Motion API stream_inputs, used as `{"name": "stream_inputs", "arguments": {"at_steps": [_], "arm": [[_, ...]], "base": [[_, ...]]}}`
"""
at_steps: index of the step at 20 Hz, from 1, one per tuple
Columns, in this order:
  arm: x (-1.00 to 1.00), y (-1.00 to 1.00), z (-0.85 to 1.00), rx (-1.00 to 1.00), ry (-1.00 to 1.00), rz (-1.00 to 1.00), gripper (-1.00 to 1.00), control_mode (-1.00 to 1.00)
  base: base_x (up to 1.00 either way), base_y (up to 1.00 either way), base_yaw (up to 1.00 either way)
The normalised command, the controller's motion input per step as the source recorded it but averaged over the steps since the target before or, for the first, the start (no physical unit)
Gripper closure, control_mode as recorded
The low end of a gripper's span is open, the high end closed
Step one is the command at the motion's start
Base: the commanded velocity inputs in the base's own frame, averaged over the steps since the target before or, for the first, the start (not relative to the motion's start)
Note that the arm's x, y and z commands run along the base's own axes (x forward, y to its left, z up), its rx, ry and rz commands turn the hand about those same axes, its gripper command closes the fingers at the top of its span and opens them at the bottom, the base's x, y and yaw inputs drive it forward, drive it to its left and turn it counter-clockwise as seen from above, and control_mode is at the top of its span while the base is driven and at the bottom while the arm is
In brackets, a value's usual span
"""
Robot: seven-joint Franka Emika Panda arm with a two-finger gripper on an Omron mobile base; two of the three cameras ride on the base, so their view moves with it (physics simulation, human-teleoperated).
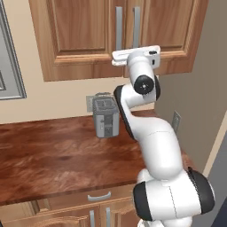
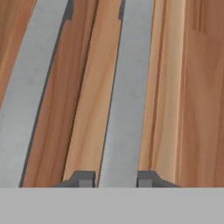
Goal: Get the candle and the beer from the cabinet and move them to the dining counter.
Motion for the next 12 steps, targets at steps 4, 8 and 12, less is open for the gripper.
{"name": "stream_inputs", "arguments": {"at_steps": [4, 8, 12], "arm": [[-0.77, -0.44, 0.00, 0.00, 0.00, -0.02, 1.00, -1.00], [-0.96, -0.62, 0.13, 0.00, 0.00, -0.01, 1.00, -1.00], [-1.00, -0.71, 0.19, 0.00, 0.00, -0.01, 1.00, -1.00]], "base": [[0.00, 0.00, 0.00], [0.00, 0.00, 0.00], [0.00, 0.00, 0.00]]}}
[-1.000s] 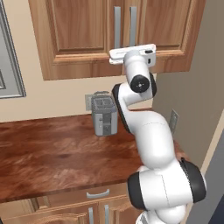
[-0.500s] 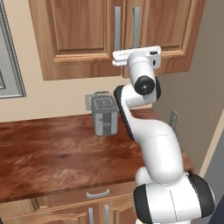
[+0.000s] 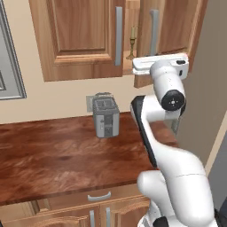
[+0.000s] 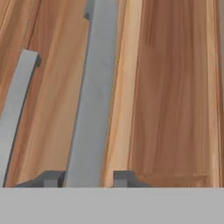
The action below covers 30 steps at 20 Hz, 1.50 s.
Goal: Get the candle and the beer from the cabinet and move them to the dining counter.
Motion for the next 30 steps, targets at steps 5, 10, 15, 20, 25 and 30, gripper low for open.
{"name": "stream_inputs", "arguments": {"at_steps": [5, 10, 15, 20, 25, 30], "arm": [[-1.00, -0.84, 0.24, 0.01, 0.00, 0.00, 1.00, -1.00], [-0.98, -0.77, 0.11, 0.04, 0.00, -0.03, 1.00, -1.00], [-0.71, -0.09, -0.14, 0.02, -0.01, -0.03, -1.00, -1.00], [-0.98, 0.14, -0.01, 0.00, -0.18, 0.00, -1.00, -1.00], [-0.82, 0.61, 0.00, -0.01, -0.04, -0.05, -1.00, -1.00], [-0.08, 0.93, -0.03, -0.08, 0.06, -0.17, -1.00, -1.00]], "base": [[0.00, 0.00, 0.00], [0.00, 0.00, 0.00], [0.00, 0.00, 0.00], [0.00, 0.00, 0.00], [0.00, 0.00, 0.00], [0.00, 0.00, 0.00]]}}
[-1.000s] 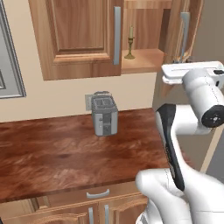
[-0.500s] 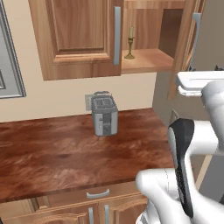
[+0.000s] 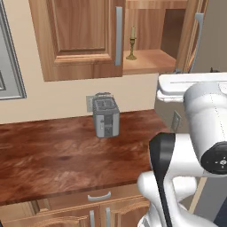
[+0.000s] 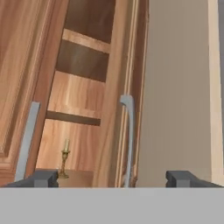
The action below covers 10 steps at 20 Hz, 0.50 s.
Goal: Get the candle and the beer from the cabinet and move them to the dining counter.
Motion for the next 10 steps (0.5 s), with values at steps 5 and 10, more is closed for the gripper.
{"name": "stream_inputs", "arguments": {"at_steps": [5, 10], "arm": [[0.16, 0.79, -0.35, -0.14, 0.15, -0.20, -1.00, -1.00], [0.42, 0.40, -0.50, -0.07, 0.07, -0.22, -1.00, -1.00]], "base": [[0.00, 0.00, 0.00], [0.00, 0.00, 0.00]]}}
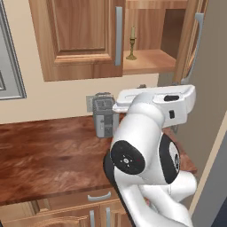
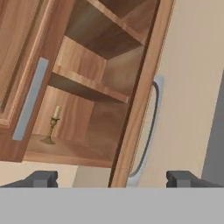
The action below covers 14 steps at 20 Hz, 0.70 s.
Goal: Get the candle and the beer from the cabinet and move them to the dining counter.
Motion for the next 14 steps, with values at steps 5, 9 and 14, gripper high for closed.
{"name": "stream_inputs", "arguments": {"at_steps": [5, 9, 14], "arm": [[0.59, 0.05, -0.34, -0.05, 0.10, -0.15, -1.00, -1.00], [0.65, -0.21, -0.23, -0.01, 0.04, -0.06, -1.00, -1.00], [0.68, -0.26, -0.11, -0.01, 0.05, -0.07, -1.00, -1.00]], "base": [[0.00, 0.00, 0.00], [0.00, 0.00, 0.00], [0.00, 0.00, 0.00]]}}
